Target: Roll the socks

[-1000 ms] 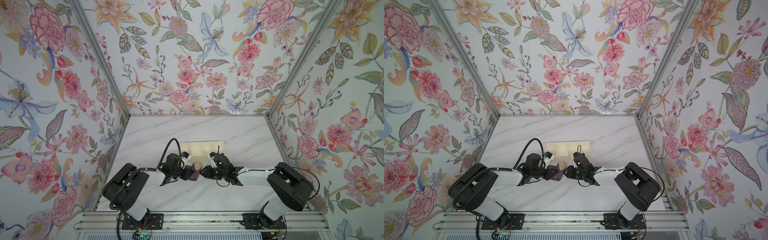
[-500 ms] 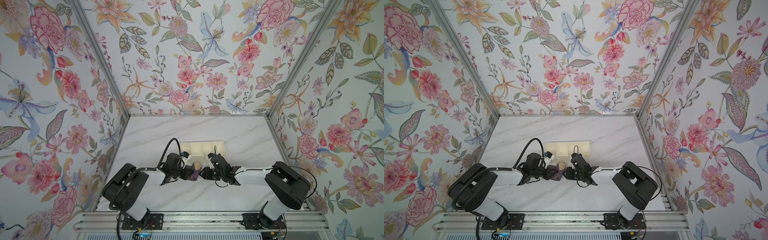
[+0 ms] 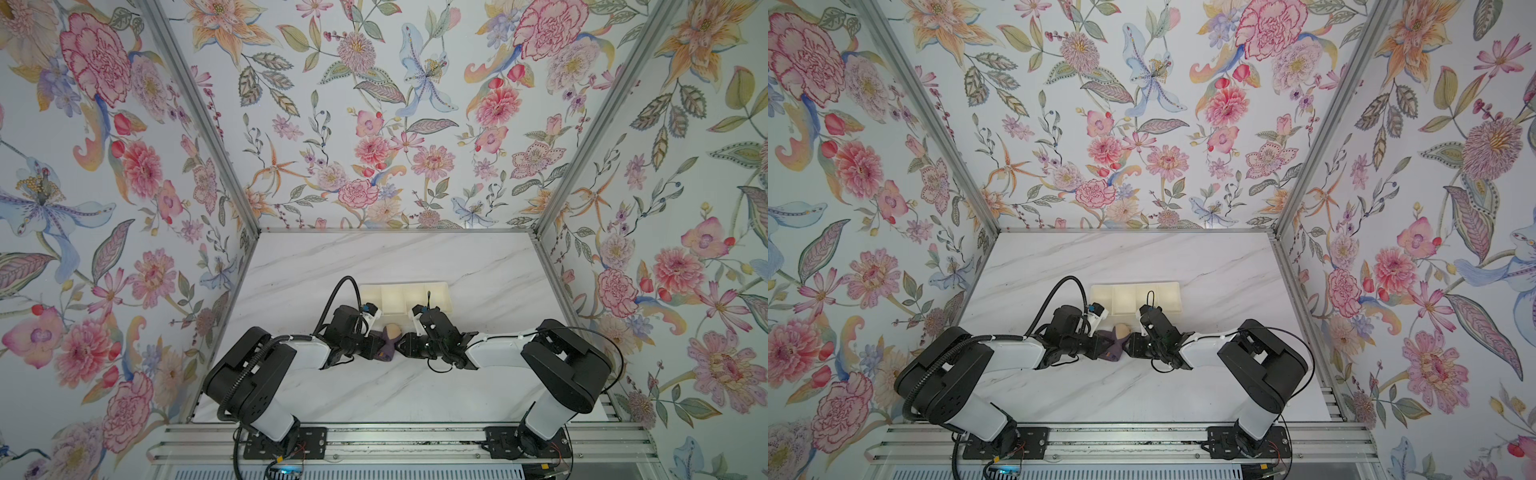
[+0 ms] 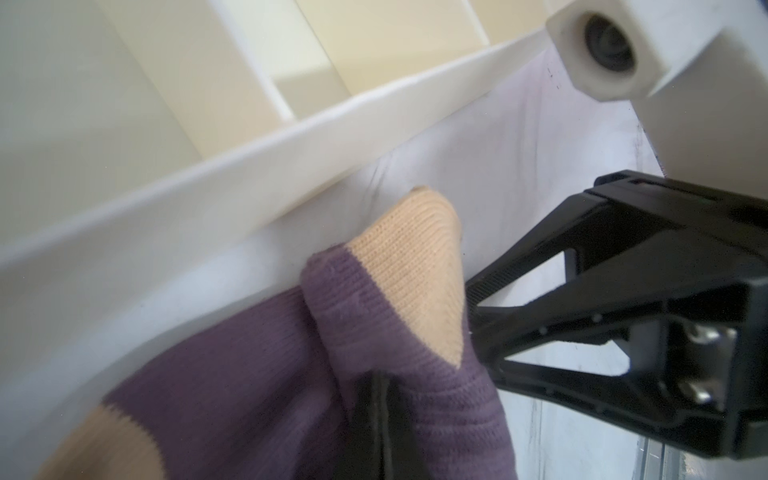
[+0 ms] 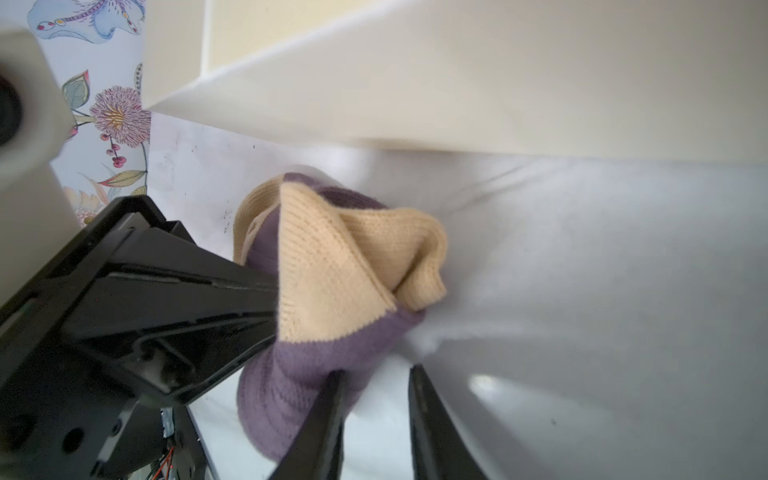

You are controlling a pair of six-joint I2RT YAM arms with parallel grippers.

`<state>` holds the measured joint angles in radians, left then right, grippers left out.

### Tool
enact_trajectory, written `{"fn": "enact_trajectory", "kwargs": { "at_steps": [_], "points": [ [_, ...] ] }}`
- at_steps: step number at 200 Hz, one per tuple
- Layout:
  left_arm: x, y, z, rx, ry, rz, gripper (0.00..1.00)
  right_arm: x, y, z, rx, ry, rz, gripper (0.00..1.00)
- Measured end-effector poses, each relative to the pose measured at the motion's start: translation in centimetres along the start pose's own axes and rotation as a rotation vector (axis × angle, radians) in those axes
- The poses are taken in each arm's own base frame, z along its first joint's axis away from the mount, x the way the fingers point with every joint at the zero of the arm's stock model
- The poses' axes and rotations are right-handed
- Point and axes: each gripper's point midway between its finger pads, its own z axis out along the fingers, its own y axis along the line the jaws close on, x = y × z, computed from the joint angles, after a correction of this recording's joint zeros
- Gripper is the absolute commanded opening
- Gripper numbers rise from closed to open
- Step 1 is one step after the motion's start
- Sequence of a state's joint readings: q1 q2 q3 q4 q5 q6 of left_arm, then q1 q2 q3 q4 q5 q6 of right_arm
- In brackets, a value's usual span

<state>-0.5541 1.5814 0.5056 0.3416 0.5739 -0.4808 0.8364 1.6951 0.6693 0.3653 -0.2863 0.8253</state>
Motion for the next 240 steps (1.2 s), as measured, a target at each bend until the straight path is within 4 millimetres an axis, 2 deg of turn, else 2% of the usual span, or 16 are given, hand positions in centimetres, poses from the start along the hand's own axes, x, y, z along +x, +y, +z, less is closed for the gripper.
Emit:
{"fn": "enact_trajectory", "kwargs": {
  "at_steps": [36,68,108,189,240],
  "points": [
    [0.6,0.9,-0.3,-0.051,0.025,-0.013,0.00,-0.4,1.2,0.1,-0.057,-0.012,-0.007,0.32],
    [0.7,1.0,-0.4,-0.056,0.037,-0.011,0.00,-0.7,2.1,0.1,-0.098,-0.020,-0.014,0.34],
    [0.7,1.0,-0.4,-0.057,0.039,-0.010,0.00,-0.4,1.9,0.7,-0.108,-0.007,-0.007,0.34],
    [0.7,1.1,-0.4,-0.059,0.044,-0.015,0.00,-0.7,2.1,1.6,-0.109,0.004,-0.005,0.45],
    [0.7,1.1,-0.4,-0.060,0.044,-0.016,0.00,-0.8,2.3,2.0,-0.112,0.009,-0.011,0.42]
  ]
}}
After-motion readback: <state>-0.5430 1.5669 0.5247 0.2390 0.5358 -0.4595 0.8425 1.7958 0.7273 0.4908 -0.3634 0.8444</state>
